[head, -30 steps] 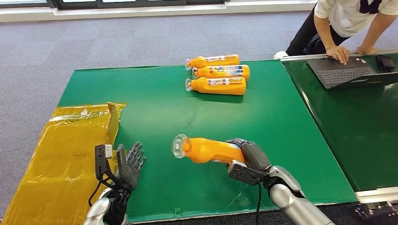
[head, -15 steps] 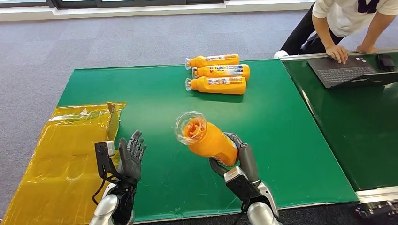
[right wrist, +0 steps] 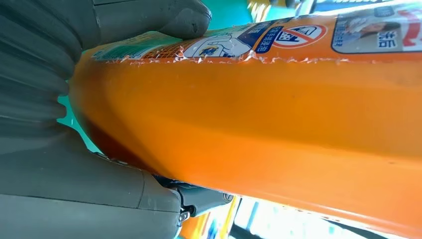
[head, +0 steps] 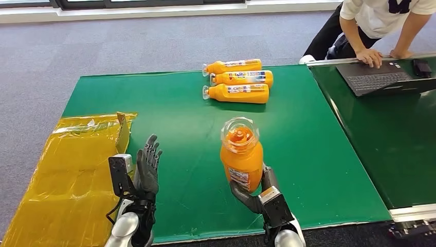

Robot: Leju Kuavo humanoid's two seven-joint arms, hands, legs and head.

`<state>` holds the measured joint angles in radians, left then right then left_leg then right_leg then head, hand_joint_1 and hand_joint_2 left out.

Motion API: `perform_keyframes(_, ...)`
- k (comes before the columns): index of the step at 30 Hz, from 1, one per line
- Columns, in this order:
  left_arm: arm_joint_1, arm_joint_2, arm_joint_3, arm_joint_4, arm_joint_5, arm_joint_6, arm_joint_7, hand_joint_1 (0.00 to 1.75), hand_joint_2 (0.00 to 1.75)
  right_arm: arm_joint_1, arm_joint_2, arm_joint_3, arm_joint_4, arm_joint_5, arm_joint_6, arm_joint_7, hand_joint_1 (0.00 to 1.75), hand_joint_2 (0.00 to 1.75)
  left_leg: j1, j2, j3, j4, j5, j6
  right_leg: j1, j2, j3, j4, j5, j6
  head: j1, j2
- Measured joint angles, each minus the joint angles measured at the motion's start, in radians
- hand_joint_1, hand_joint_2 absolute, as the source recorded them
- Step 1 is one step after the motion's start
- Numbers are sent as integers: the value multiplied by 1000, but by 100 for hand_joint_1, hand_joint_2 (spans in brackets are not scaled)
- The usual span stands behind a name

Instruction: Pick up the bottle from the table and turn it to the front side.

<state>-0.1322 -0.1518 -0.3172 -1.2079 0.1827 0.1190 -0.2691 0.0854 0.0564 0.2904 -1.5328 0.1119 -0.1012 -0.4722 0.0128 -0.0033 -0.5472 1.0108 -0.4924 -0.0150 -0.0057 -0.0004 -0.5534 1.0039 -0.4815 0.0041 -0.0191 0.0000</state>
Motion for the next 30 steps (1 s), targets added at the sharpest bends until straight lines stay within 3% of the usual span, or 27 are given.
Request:
perform_keyframes(5, -20, -11, -49, -14, -125, 94, -102, 0, 175, -3, 21, -12, 31, -221, 164, -11, 175, 175, 0, 0, 0, 0, 0, 0, 0, 0, 0, 0, 0, 0, 0, 0)
perform_keyframes(9, -19, -12, -76, -36, -144, 104, -158, 0, 0, -36, 33, -17, 89, -309, 263, -11, 175, 175, 0, 1, 0, 0, 0, 0, 0, 0, 0, 0, 1, 0, 0, 0)
perform_keyframes(10, -17, -11, -82, -47, -146, 102, -169, 0, 0, -47, 35, -17, 106, -317, 279, -13, 175, 175, 0, 1, 0, 0, 0, 0, 0, 0, 0, 0, 1, 0, 0, 0)
perform_keyframes(14, -4, -10, -99, -92, -155, 88, -194, 0, 175, -87, 39, -16, 170, -338, 309, -23, 175, 175, 0, 0, -1, 0, 1, 0, 0, 0, 0, 0, 1, 0, 0, 0)
perform_keyframes(20, 9, -1, -119, -133, -236, 104, -204, 0, 175, -124, 39, -11, 224, -332, 334, -32, 175, 175, 0, 0, -1, 0, 1, 0, 0, 0, 0, 0, 1, 0, 0, 0)
perform_keyframes(30, 23, 25, -137, -148, -239, -72, -87, 0, 175, -154, 39, 4, 273, -288, 356, -50, 175, 175, 0, 0, -1, 0, 1, 0, 0, 0, 0, 0, 1, 0, 0, 0)
